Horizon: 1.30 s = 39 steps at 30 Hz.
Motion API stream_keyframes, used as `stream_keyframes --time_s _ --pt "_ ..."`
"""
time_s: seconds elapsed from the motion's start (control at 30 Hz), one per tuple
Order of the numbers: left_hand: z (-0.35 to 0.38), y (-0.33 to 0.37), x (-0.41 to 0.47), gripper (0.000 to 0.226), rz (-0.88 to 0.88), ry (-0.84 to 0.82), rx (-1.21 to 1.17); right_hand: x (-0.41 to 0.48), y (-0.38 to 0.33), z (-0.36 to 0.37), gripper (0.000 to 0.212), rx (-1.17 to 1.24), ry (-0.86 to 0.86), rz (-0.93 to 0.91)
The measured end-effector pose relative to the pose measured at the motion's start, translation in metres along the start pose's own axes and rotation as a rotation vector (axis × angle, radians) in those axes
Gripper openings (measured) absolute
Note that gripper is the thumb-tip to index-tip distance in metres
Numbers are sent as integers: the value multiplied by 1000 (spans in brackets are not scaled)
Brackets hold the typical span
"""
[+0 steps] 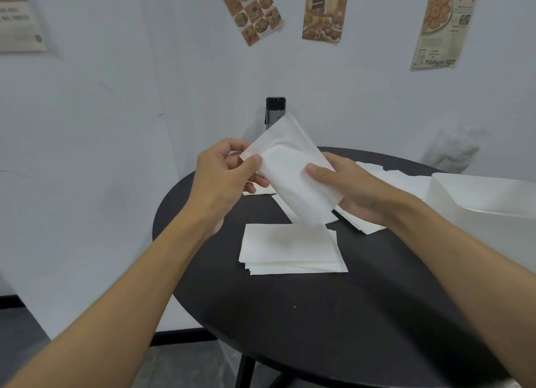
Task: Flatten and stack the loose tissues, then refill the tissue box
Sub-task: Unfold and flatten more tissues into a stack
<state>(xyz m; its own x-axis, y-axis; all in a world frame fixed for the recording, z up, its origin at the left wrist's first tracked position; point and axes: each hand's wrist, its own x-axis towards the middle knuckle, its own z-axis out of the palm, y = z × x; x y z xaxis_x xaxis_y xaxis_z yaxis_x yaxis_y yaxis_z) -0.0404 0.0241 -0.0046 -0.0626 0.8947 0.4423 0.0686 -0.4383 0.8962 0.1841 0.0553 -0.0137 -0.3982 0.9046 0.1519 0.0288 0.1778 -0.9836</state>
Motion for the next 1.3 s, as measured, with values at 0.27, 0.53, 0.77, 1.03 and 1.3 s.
stream_keyframes --time_s 0.27,0.53,0.77,1.03,1.3 --pt "-10 -1 -17 32 -5 -19 59 -7 9 6 41 157 -13 123" --pt "-24 -36 -45 42 -167 -292 397 -13 28 6 27 -341 167 159" --pt "-30 -53 -54 17 -96 -451 746 -13 51 0 37 -785 126 184" --pt "-28 -69 -48 42 -142 -331 908 -23 57 -4 85 -873 7 266" --pt "-23 -64 -54 53 -150 -372 800 -35 46 8 26 -782 -70 183"
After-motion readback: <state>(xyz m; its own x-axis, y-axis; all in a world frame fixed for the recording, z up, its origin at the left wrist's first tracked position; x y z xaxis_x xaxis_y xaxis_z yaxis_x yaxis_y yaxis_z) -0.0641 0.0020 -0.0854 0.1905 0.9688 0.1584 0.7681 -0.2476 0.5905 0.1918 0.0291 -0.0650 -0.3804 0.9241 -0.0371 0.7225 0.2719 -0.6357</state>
